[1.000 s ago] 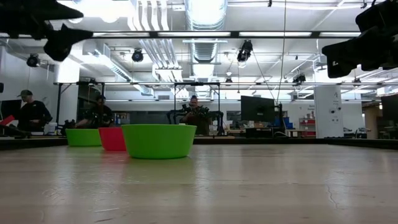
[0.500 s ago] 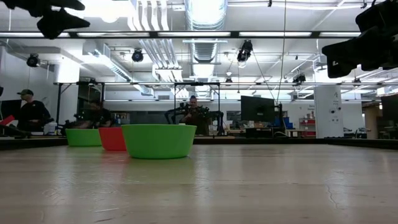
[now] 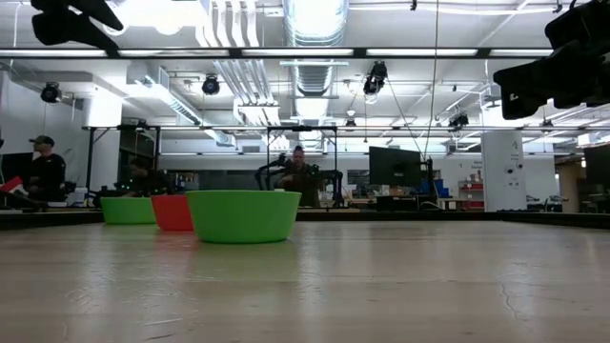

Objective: Nest bowls inside each other
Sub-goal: Stack the top left green bowl on top of the grey bowl

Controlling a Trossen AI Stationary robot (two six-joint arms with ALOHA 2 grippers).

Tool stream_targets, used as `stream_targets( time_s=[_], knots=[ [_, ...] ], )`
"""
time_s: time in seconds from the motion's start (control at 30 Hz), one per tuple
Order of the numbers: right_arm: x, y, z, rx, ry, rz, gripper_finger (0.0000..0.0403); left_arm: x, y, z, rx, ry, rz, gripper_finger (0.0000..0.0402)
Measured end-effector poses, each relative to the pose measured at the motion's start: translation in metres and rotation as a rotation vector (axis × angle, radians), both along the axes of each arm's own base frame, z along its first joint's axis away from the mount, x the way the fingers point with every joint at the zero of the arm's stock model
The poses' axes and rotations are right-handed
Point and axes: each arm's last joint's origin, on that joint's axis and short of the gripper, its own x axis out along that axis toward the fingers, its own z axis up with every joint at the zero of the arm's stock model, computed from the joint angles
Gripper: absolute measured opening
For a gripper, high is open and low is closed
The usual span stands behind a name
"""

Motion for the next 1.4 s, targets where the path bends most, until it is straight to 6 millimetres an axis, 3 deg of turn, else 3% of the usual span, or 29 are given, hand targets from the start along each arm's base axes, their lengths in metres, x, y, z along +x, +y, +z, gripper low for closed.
stream_targets(
  time_s=[0.17,0.5,0.87,1.1,1.4],
  knots=[
    [0.0,0.0,0.0,0.0,0.0,0.0,0.0009,-0.001,0.0,0.005,-0.077,0.042,0.072,0.0245],
    [0.0,0.0,0.0,0.0,0.0,0.001,0.0009,0.008,-0.001,0.01,-0.077,0.026,0.055,0.0245],
    [0.0,0.0,0.0,0.0,0.0,0.001,0.0009,0.034,-0.001,0.025,0.031,-0.077,-0.128,0.0245],
    [0.0,0.0,0.0,0.0,0.001,0.0,0.0009,0.06,0.0,0.031,0.096,-0.114,-0.308,0.0245],
    [0.0,0.0,0.0,0.0,0.001,0.0,0.0009,0.096,0.019,0.018,0.072,-0.131,-0.471,0.0245]
  ],
)
